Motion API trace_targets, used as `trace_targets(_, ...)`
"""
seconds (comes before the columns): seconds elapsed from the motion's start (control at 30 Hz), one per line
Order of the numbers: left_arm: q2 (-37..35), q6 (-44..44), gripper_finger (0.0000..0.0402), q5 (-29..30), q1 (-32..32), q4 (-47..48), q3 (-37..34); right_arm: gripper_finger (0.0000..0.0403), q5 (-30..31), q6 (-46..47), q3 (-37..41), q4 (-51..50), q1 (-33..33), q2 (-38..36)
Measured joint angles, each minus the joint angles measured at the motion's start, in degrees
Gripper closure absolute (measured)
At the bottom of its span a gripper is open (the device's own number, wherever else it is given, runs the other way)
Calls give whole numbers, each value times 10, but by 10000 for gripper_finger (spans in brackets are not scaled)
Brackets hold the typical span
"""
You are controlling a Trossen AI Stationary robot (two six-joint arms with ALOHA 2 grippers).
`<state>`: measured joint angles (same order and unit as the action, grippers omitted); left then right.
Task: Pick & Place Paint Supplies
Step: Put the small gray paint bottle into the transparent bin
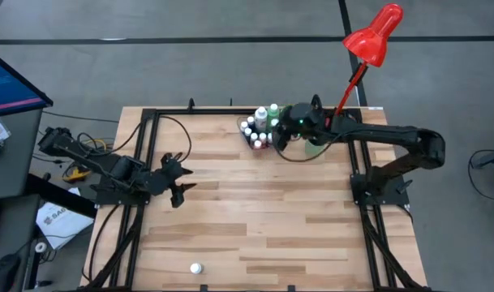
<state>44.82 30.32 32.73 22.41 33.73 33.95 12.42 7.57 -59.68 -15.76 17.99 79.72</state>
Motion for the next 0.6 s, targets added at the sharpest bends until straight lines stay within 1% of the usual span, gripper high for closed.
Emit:
trace_targets(0.13, 0, 0, 192, 20, 0, -1, 0, 269, 2, 0, 18, 4, 40, 0)
trace_targets(0.27, 0, 0, 192, 28, 0, -1, 0, 270, 1, 14, 39, 32, 71, 5)
trace_targets(0.47, 0, 0, 192, 29, 0, -2, 0, 270, -1, 29, 74, 95, 89, 53)
trace_targets(0.6, 0, 0, 192, 30, 0, -4, 0, 268, -1, 26, 78, 126, 91, 91)
